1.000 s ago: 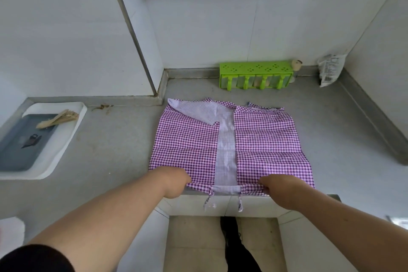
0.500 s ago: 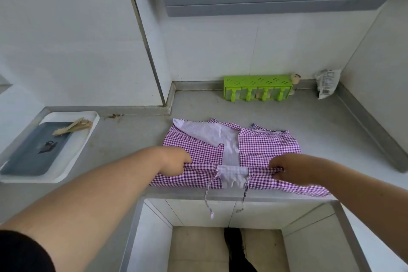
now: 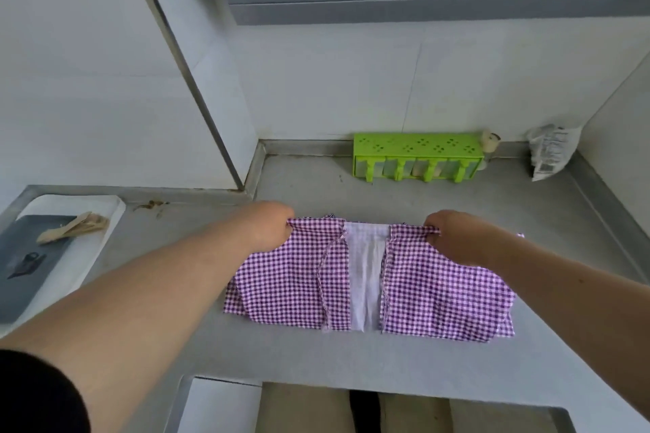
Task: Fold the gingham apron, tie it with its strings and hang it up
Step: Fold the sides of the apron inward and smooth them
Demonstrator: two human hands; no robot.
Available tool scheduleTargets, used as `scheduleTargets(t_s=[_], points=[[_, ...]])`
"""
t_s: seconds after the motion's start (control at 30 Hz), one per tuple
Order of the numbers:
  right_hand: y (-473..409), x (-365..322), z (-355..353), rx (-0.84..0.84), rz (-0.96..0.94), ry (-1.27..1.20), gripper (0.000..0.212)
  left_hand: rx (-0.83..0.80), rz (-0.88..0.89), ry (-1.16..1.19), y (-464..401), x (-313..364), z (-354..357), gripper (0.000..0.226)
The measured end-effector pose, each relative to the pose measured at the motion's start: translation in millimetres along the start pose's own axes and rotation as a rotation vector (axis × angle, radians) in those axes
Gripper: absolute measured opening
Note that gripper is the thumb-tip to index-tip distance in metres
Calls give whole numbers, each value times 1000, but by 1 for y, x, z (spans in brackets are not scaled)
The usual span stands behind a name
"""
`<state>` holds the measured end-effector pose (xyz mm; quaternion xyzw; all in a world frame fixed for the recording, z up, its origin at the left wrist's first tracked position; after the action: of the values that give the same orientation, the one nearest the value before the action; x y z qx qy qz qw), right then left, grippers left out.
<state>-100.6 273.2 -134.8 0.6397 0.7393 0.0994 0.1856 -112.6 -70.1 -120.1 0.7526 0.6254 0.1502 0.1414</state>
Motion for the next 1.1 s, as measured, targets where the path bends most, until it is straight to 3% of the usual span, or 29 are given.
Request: scheduleTargets(t_s=[0.43,0.7,0.87,1.1], points=[[-92,30,54,-132,141,-114,42,68,-112,-77,-93,0,32,29],[-118,40,56,-54,178,-72,30,-64,-22,-51,-131,-2,62,35],[-126,43,61,-40,191,-69,29,-26,-7,11,-147,-3,70,31],[-131,39,58,24,53,87,30,-58,-43,62,-156,-2,77,28]])
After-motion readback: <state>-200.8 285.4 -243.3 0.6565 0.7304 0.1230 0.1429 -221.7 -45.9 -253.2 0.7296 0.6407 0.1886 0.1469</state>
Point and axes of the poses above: each hand's wrist, its own y-axis away from the middle knuckle, its own z-axis out of the palm, x = y × z, the point moved 6 cm from there along -y, towards the middle knuckle
